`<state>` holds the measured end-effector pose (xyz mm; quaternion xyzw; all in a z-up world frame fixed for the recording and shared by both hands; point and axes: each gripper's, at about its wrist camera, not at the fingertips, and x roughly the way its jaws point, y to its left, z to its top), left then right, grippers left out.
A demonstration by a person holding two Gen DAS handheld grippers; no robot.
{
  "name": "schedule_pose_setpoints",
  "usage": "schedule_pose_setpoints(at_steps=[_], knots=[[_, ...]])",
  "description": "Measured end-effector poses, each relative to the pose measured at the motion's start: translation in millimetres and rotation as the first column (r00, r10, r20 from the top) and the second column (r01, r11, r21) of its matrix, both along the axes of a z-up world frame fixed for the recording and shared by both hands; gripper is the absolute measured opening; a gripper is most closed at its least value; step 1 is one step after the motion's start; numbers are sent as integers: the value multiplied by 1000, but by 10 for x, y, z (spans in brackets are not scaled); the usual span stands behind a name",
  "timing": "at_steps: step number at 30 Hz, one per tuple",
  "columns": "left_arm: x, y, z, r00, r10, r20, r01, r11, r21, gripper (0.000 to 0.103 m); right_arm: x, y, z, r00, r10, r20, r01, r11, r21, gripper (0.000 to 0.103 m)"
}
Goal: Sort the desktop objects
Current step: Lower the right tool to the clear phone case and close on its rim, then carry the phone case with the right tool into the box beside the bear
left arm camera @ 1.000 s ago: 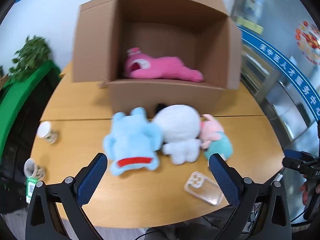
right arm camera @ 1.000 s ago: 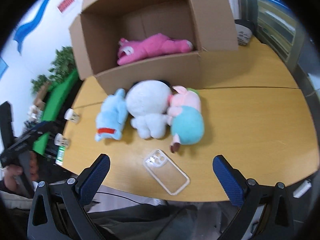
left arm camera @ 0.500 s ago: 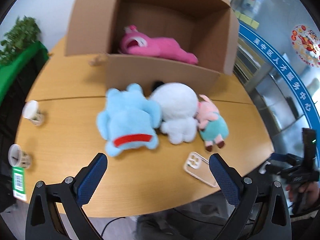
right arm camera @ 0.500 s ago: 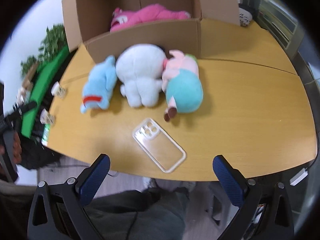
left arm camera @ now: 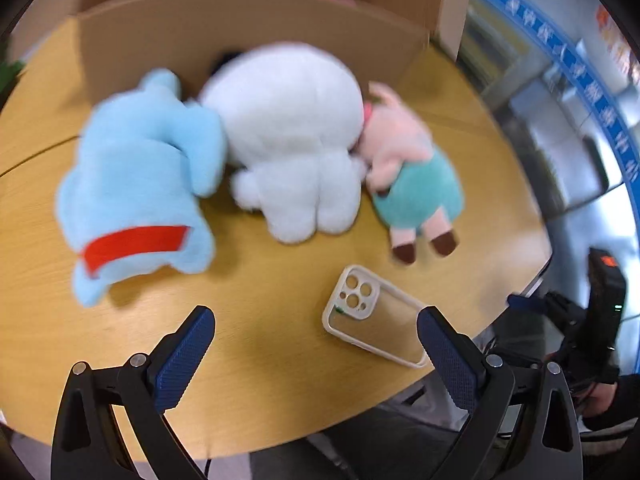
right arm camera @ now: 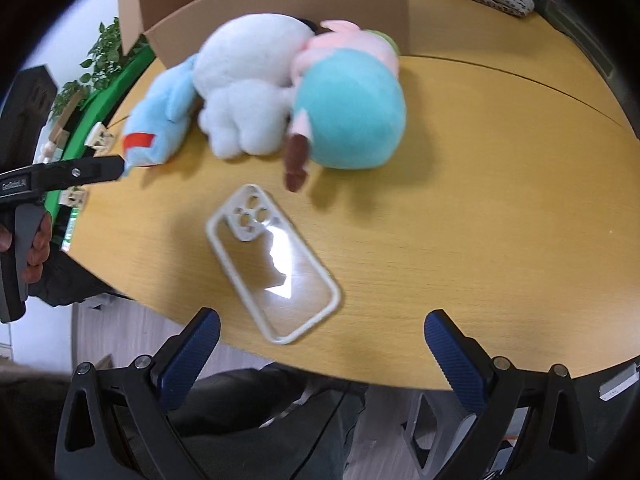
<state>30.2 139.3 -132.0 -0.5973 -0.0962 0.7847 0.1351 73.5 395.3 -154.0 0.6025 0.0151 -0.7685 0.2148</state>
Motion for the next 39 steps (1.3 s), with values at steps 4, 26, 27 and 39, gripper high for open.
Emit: schedule_pose_setpoints(at_steps=[4,26,27,39], knots=[[-148,250,-256,996,-80,34,81,997,-13,97,37,67,-156,999,-34,-16,34,999,0,102],[-210,482,-839,984,-122,130,110,989,96,56,151,-207,-601,990,-121,-69,126,990,63,41],[-212,479,-846,984,-121,130,109,989,95,47,150,-210,-602,989,-132,-73,137,988,69,29],[-122,402,-874,982,-120,146,111,992,64,9,131,-226,-634,986,-153,-64,159,982,103,8]])
